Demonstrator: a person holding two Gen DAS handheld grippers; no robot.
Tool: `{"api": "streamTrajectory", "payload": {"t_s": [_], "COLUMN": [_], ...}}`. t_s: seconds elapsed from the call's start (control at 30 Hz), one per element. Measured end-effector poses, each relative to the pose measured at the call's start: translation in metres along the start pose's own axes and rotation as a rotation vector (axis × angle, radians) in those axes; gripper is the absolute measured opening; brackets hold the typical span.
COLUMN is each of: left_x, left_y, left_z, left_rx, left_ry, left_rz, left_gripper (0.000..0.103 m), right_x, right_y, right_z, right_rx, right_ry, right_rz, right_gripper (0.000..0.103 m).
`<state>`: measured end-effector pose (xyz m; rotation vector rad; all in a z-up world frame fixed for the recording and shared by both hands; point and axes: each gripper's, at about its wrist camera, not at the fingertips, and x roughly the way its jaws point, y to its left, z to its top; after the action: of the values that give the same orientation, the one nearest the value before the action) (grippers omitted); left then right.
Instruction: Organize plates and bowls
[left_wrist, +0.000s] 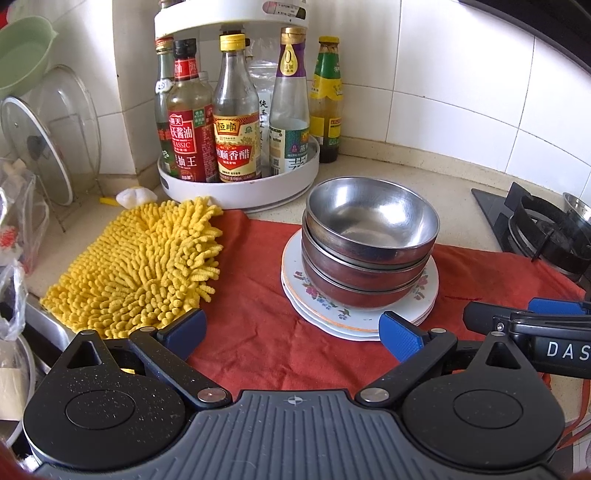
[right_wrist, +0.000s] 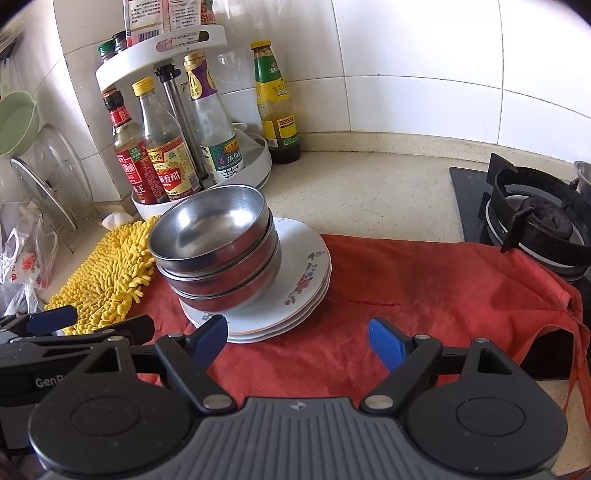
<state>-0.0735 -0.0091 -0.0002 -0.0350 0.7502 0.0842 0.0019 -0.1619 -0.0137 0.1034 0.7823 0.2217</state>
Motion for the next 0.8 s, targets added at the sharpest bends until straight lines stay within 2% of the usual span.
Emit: {"api": "streamTrajectory", "payload": {"t_s": [0.5, 0.8], "left_x": [0.003, 0.001], "left_y": [-0.002, -0.002], "left_z": [-0.001, -0.001], "left_rx": [-0.005, -0.018], "left_ry": [0.005, 0.008], "left_rz": [-0.004, -0.03], "left_gripper": [0.102, 0.102], "right_x": [-0.008, -0.012], "right_y": [0.003, 0.001], "right_z": [-0.003, -0.003], "right_rx": [-0.002, 0.012], "right_ry": [-0.001, -0.013], "right_rz": [0.036, 0.056], "right_gripper": [0.081, 0.081]}}
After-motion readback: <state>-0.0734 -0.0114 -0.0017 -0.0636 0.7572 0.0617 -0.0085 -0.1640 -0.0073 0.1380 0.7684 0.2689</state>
